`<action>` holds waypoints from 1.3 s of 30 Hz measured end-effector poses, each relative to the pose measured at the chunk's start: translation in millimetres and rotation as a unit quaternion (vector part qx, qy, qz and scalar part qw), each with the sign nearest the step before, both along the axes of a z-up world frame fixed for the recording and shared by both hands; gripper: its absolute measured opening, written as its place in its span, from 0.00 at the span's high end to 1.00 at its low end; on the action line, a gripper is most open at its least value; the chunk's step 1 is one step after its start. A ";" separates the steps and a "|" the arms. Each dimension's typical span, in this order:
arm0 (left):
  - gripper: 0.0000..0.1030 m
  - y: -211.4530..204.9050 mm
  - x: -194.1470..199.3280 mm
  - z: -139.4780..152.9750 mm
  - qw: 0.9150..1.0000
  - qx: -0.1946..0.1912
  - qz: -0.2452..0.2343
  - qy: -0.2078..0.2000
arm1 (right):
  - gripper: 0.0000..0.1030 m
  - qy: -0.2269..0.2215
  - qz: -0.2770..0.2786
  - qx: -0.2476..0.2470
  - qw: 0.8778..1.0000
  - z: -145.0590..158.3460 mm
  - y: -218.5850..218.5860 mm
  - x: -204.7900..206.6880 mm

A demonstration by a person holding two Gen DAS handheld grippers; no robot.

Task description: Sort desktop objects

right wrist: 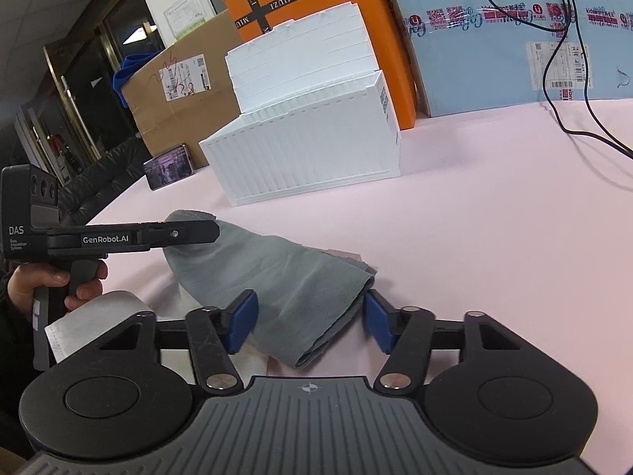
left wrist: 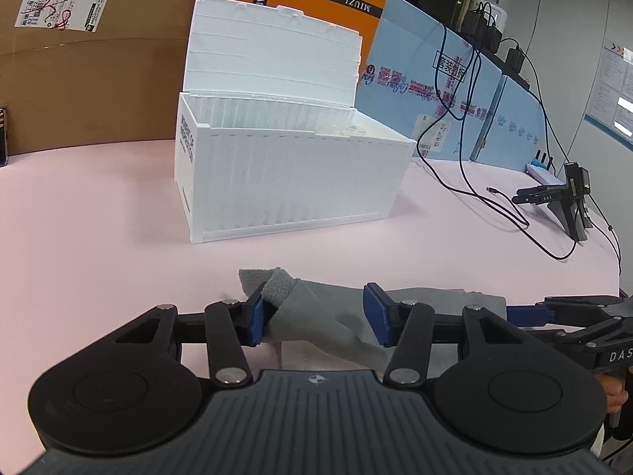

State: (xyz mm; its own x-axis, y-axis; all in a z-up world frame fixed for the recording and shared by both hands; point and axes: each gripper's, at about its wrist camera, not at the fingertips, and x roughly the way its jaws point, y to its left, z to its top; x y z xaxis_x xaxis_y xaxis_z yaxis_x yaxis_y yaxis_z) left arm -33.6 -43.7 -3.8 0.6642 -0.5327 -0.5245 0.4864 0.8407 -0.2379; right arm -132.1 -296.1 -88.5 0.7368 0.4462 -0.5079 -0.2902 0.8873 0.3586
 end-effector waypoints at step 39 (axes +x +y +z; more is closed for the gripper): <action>0.51 24.7 19.0 15.6 0.999 -0.012 0.005 -0.031 | 0.47 -0.050 -0.009 -0.008 0.999 35.3 -12.2 29.0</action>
State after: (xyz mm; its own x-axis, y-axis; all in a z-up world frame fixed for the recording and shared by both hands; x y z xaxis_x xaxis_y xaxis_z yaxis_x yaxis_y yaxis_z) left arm -14.6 -19.0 11.8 0.7004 -0.5377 -0.4695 0.4928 0.8400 -0.2268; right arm -103.1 -308.2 -53.2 0.7922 0.4242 -0.4388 -0.3069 0.8983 0.3143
